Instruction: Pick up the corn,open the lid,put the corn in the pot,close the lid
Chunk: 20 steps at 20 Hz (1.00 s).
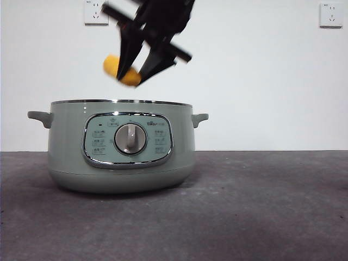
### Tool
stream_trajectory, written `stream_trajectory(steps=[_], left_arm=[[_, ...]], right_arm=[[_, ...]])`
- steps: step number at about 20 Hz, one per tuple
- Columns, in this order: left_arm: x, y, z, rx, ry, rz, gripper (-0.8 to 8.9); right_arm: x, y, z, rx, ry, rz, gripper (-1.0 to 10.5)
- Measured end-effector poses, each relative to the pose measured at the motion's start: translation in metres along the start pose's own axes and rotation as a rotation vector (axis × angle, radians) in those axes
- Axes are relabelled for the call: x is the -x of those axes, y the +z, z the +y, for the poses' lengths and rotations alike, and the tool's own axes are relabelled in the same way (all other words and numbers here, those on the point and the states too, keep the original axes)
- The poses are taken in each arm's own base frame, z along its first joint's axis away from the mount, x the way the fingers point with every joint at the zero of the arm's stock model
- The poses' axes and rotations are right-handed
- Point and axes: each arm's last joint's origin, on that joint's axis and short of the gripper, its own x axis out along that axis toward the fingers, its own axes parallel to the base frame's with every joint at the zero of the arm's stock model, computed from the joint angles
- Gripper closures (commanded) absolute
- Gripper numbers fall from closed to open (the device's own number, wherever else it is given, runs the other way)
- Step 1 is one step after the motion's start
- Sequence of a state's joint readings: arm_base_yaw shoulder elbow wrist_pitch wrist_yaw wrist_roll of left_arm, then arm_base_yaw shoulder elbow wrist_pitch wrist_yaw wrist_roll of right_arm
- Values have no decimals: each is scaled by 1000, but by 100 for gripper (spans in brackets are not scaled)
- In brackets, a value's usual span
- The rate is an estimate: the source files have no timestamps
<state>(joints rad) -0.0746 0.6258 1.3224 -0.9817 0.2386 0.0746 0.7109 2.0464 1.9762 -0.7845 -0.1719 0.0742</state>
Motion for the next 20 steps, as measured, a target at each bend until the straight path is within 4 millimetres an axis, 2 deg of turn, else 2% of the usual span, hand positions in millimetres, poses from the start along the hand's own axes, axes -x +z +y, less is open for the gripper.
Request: stream_trajectory(steps=[4,7,15,19,20], left_arm=[[-3,-1,0,3,-15,26,821],[-2,-1,-1,-5,-38,24,821],[-2,-1,-2,-9,-51,24,821],[-2,-1,-3,-16,-77,25,821],[-2,-1,-4,-16,-79,26,821]], right_arm=[[-45,-12,-4,0,-40,93,959],[-61,-20,-7,0,-62,151,959],[-78,-33,-11,12,-95,241,959],[-79,-33,-9,19,-95,242,958],[-79,-33,-9,20,-95,242,918]])
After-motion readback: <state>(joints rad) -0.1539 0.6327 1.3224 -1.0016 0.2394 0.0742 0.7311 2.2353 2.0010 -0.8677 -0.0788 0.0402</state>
